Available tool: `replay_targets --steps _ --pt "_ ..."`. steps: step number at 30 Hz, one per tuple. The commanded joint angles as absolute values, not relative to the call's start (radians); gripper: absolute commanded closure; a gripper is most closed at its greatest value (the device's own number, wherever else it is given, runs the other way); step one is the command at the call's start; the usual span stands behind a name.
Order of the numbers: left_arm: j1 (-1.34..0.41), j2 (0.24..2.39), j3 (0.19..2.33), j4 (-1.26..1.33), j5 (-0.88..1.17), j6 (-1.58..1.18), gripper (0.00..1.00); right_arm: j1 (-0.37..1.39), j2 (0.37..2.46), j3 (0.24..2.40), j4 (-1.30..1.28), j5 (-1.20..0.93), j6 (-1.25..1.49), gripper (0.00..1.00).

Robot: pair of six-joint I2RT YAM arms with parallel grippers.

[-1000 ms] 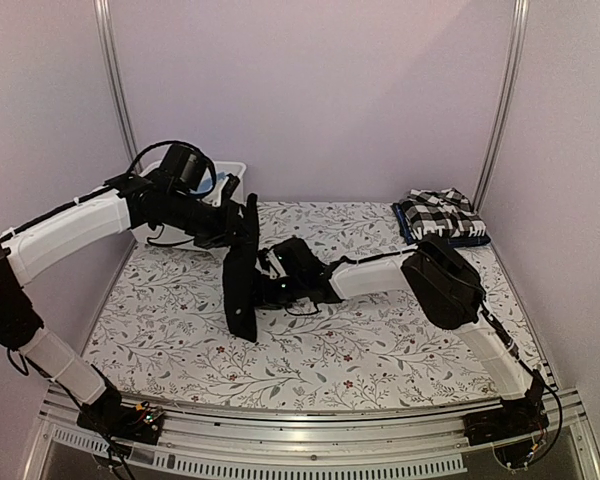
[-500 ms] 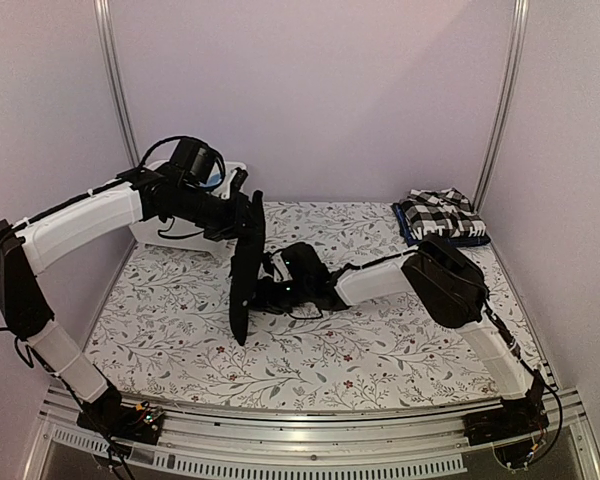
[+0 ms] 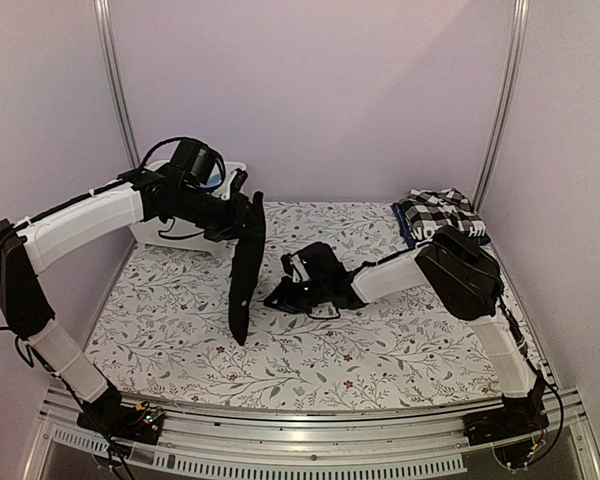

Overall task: Fold and stack the long sleeve shirts
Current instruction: Turn over the square-folded shirt at the center of the board.

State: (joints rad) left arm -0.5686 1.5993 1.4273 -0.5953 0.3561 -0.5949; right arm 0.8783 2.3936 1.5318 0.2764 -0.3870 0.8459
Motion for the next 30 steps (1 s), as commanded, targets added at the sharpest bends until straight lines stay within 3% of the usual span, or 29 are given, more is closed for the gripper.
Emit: replay_targets --steps 1,9,16,20,23,27,30 --pt "-0.556 1.616 1.436 -0.558 0.377 -0.585 1.0 0.848 2.336 1.465 0.193 -0.364 0.851 0.97" --pt "-0.599 1.682 1.443 -0.509 0.39 -0.631 1.0 0.75 2.128 1.275 0.21 -0.368 0.819 0.97" --pt "-0.764 1.966 1.606 -0.442 0.291 -0.743 1.0 0.603 1.8 1.065 0.04 -0.271 0.718 0.83" --pt "-0.854 2.22 1.872 -0.487 0.295 -0.766 0.79 0.493 1.59 0.903 -0.037 -0.192 0.669 0.67" --pt "-0.896 2.306 2.066 -0.58 0.246 -0.738 0.57 0.478 1.487 0.855 -0.066 -0.185 0.645 0.54" --pt "-0.874 2.23 1.998 -0.574 0.202 -0.733 0.45 0.499 1.486 0.841 -0.069 -0.216 0.621 0.42" --pt "-0.845 2.109 1.838 -0.539 0.163 -0.733 0.44 0.543 1.522 0.87 -0.08 -0.215 0.593 0.36"
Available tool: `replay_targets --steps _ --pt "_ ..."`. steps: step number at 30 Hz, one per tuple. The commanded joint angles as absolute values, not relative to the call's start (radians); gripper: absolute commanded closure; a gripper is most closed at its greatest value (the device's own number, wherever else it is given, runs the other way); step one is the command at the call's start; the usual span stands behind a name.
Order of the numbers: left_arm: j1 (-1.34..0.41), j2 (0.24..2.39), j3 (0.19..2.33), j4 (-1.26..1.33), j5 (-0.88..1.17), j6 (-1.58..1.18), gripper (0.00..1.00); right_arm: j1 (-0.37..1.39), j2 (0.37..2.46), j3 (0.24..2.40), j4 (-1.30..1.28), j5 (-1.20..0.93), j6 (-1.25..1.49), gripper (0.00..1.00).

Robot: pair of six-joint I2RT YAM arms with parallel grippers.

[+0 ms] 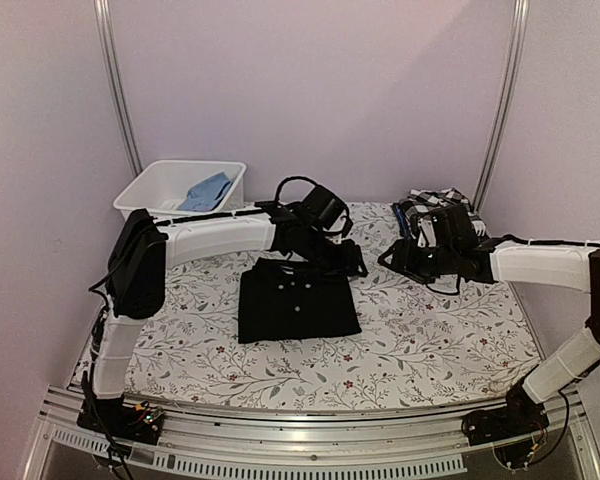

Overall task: Fold and stack the long sleeve shirts
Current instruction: Turn over the square-folded shirt at the center of the board, then pick up the square-folded shirt from the center of the board.

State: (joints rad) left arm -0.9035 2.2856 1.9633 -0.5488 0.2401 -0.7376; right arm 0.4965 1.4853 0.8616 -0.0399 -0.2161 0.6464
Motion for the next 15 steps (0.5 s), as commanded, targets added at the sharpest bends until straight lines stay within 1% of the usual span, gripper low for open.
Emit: replay_targets --steps 1,4,9,15 --pt "-0.833 2.063 1.767 -0.519 0.158 -0.736 0.44 0.559 1.542 0.896 -0.091 -0.21 0.585 0.34" --pt "-0.779 1.922 1.529 -0.455 0.16 -0.753 0.44 0.604 1.614 0.959 -0.132 -0.179 0.558 0.33" --pt "-0.671 1.728 1.237 -0.392 0.168 -0.755 0.45 0.657 1.713 1.038 -0.192 -0.125 0.536 0.33" --pt "-0.561 1.621 1.021 -0.326 0.217 -0.727 0.45 0.699 1.813 1.14 -0.28 -0.031 0.524 0.33"
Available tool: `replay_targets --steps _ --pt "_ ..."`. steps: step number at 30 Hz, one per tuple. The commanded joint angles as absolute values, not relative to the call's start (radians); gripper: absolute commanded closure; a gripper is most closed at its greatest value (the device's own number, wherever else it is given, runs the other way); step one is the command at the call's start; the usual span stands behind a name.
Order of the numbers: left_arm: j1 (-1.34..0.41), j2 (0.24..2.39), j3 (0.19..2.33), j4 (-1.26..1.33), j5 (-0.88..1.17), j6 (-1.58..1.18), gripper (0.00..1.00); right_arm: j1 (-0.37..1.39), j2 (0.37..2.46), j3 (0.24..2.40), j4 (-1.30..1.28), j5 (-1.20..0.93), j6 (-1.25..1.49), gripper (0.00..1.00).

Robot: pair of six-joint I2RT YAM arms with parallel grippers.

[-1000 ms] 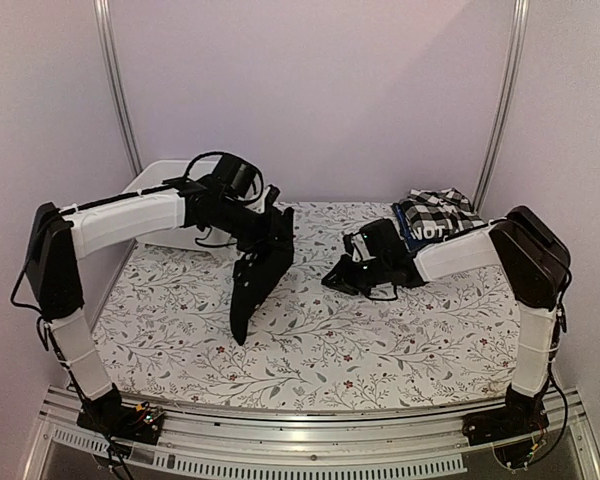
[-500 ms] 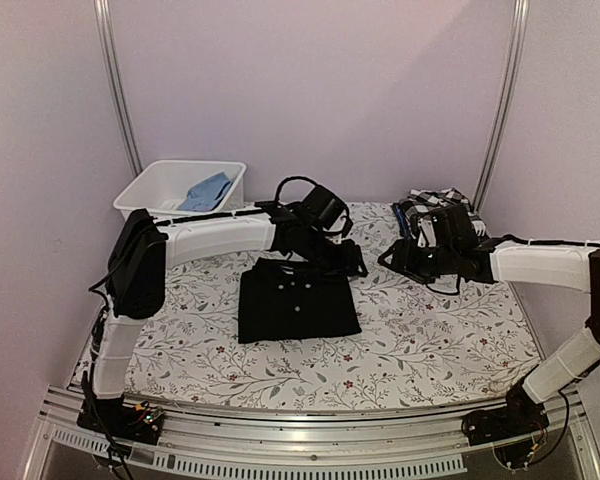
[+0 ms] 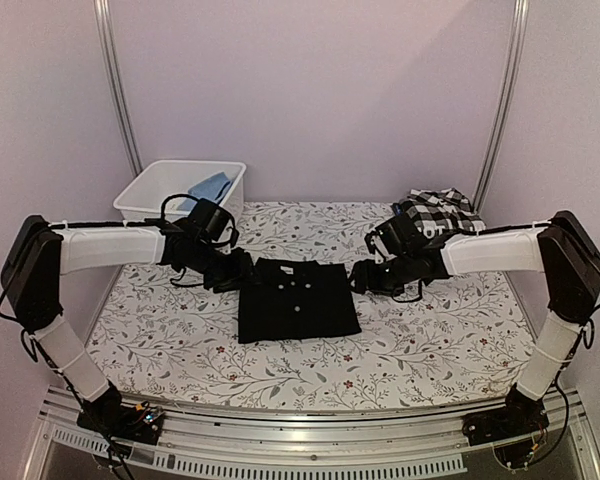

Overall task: Fold and stack the long sleeve shirts
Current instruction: Pick up the square-folded shirt from the center of the board.

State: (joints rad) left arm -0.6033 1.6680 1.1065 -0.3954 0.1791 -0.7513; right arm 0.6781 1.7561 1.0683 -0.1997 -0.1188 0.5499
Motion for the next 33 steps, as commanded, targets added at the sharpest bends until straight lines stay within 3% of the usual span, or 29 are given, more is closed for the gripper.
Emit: replay_targets --steps 1,27,33 --pt "-0.55 1.621 1.003 -0.321 0.224 -0.721 0.45 0.703 1.838 1.157 -0.292 -0.021 0.522 0.33" --pt "-0.59 1.816 0.966 -0.231 0.196 -0.741 0.49 0.792 2.122 1.378 -0.451 0.104 0.534 0.35" --pt "-0.613 1.849 0.988 -0.187 0.255 -0.795 0.62 0.795 2.15 1.379 -0.422 0.038 0.535 0.46"
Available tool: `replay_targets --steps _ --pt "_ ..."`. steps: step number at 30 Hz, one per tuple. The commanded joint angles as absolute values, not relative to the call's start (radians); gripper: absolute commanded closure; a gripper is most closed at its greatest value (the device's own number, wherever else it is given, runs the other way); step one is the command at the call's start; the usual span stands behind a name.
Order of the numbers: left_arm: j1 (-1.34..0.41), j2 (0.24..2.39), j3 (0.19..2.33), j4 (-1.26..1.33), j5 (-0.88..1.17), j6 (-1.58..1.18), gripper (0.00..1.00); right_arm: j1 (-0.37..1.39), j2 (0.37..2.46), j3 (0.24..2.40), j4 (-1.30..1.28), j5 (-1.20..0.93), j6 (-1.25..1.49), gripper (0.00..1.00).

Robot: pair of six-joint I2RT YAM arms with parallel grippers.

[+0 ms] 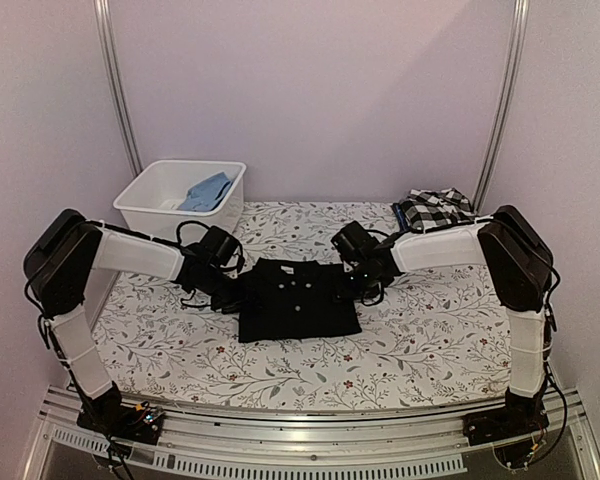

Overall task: Fold and stack the long sleeve shirts
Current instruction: Pick up the square-folded shirt from the center of the board, then place the square-folded shirt at the center of the board.

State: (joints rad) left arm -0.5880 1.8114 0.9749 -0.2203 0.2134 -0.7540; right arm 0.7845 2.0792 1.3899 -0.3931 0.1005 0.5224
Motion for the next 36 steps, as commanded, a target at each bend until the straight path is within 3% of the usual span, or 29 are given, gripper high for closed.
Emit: replay_targets --steps 1,8,12,25,27,29,32,36 --pt "-0.616 1.853 0.992 -0.178 0.27 -0.806 0.65 0.798 2.151 1.38 -0.418 0.026 0.536 0.5" --pt "-0.634 1.81 1.047 -0.21 0.28 -0.828 0.98 0.812 2.1 1.405 -0.424 -0.021 0.537 0.9" --pt "-0.639 1.72 1.063 -0.277 0.24 -0.817 1.0 0.827 2.034 1.426 -0.445 -0.023 0.534 1.0" --pt "-0.7 1.483 0.909 -0.432 0.125 -0.878 0.99 0.909 1.896 1.36 -0.452 -0.036 0.568 1.0" --pt "-0.701 1.477 0.884 -0.443 0.106 -0.877 0.86 0.91 1.875 1.283 -0.423 -0.032 0.593 1.0" --pt "-0.701 1.482 0.874 -0.464 0.061 -0.865 0.64 0.909 1.859 1.217 -0.41 -0.018 0.617 1.0" --pt "-0.685 1.497 0.883 -0.48 0.028 -0.838 0.54 0.908 1.851 1.151 -0.409 -0.005 0.648 0.88" --pt "-0.681 1.501 0.927 -0.494 0.003 -0.811 0.54 0.907 1.803 1.096 -0.406 0.051 0.677 0.6"
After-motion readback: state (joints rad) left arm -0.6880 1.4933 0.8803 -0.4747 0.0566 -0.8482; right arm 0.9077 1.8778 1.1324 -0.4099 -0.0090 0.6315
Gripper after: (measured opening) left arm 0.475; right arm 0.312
